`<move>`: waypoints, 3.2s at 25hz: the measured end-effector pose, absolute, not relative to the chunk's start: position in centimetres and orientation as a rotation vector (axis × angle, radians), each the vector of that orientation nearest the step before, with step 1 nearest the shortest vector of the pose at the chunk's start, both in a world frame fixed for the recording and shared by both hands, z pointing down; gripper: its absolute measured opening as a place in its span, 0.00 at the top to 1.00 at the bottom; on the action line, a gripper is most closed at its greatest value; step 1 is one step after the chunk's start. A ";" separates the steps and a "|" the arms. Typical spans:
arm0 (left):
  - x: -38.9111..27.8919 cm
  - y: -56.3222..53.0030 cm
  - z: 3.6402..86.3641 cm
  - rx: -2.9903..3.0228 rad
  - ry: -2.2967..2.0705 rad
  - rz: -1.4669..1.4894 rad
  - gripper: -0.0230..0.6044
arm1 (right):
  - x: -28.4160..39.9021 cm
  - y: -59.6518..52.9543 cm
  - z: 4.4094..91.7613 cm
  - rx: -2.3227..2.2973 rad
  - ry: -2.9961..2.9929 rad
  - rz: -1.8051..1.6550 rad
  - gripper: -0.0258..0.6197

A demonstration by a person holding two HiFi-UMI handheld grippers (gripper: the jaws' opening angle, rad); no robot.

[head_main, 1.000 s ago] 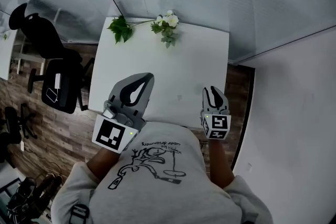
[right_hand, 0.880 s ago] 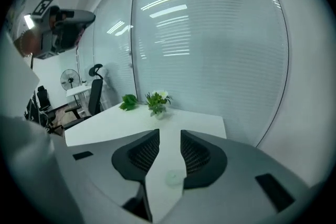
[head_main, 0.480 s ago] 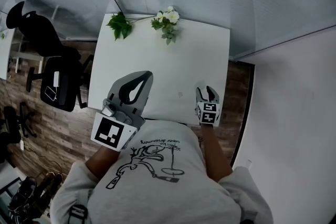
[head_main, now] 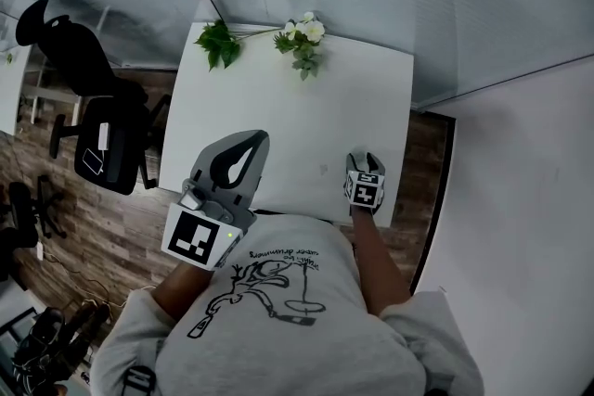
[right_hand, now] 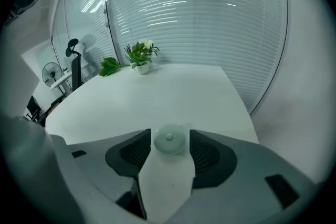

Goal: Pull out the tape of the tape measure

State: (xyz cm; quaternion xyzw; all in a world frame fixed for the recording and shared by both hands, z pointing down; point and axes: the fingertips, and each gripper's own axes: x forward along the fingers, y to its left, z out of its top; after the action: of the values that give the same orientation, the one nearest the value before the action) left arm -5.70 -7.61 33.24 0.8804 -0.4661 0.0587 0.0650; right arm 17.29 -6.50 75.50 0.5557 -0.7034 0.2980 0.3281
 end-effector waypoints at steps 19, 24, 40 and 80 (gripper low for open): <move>-7.3 -7.8 34.1 2.631 -1.400 0.189 0.93 | 17.0 -6.9 75.9 1.408 -1.865 0.791 0.61; -7.5 -7.8 34.7 2.621 -1.370 0.182 0.93 | 16.4 -6.9 73.2 1.378 -1.932 0.827 0.61; -7.2 -7.8 37.8 2.596 -1.236 0.164 0.93 | 12.3 -6.7 61.0 1.193 -2.230 0.847 0.61; -0.1 -2.6 42.3 2.282 -0.050 -0.100 0.83 | 0.5 1.3 43.3 0.015 -2.772 0.868 0.62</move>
State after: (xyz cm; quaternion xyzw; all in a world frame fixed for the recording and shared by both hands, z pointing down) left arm -0.07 -2.61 42.31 0.9085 -0.0199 -0.0400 0.4154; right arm 0.52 1.34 43.30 0.0050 -0.9477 0.2966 0.1181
